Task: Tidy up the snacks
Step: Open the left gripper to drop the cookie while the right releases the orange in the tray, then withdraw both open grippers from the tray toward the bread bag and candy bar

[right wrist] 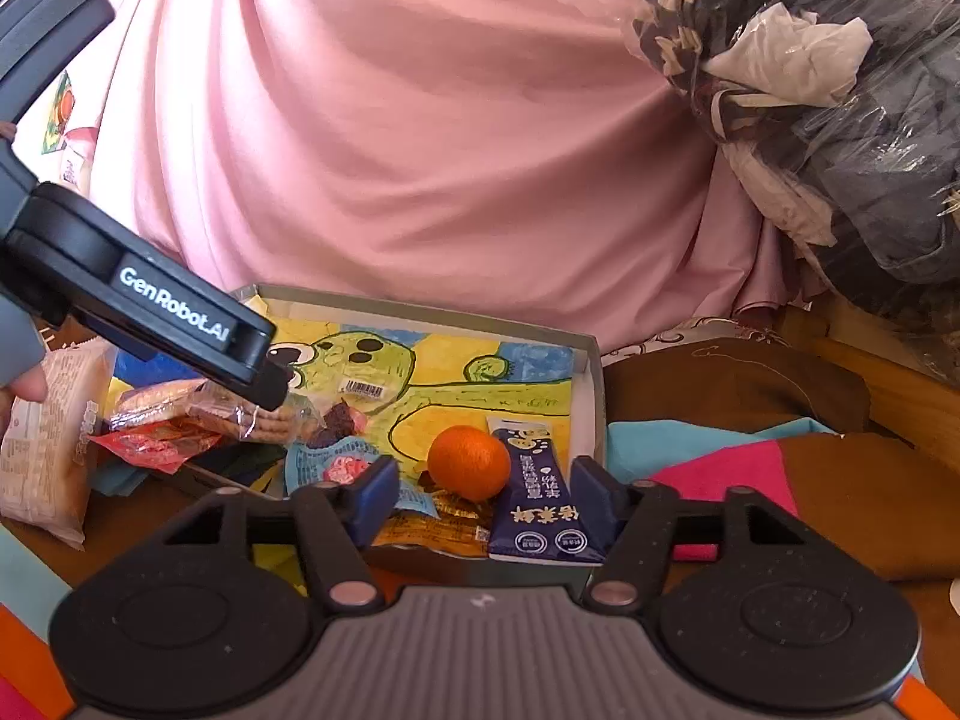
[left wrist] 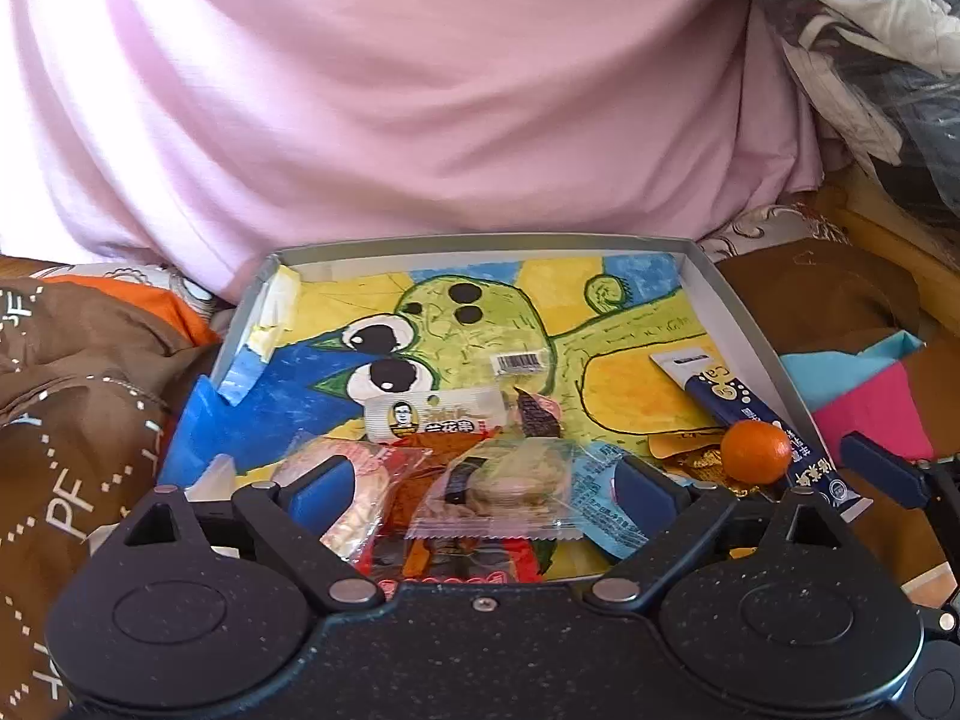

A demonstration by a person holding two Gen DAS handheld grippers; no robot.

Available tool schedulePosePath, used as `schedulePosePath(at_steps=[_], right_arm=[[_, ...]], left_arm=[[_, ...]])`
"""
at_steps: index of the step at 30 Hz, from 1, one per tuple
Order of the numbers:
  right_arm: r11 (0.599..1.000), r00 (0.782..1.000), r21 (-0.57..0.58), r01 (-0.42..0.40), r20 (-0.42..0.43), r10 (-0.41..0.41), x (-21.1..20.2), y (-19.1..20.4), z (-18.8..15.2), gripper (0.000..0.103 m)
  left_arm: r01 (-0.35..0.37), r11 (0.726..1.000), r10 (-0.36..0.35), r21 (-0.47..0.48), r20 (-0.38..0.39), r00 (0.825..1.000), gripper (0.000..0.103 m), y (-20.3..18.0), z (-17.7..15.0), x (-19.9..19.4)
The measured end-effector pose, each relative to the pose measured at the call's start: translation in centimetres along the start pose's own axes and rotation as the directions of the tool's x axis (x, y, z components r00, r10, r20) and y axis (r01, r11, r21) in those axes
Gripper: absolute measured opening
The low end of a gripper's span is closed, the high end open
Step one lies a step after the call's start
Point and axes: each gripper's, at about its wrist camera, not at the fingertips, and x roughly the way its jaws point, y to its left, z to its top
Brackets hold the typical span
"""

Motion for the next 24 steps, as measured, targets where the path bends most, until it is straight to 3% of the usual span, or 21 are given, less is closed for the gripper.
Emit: schedulePosePath(at_steps=[11,24], right_arm=[[0.999,0.998,0.039,0.005,0.062,-0.008,-1.8,0.2,0.9,0.102],[0.998,0.986,0.052,0.032,0.159,-0.04,-7.1,1.9,1.6,0.103]], left_arm=[[-0.039,0.998,0.043,-0.046,0.081,0.996,0.101,2.2,-0.6,-3.7],[-0.121,0.987,0.135,-0.102,0.147,0.98,0.102,6.1,-4.7,-10.8]])
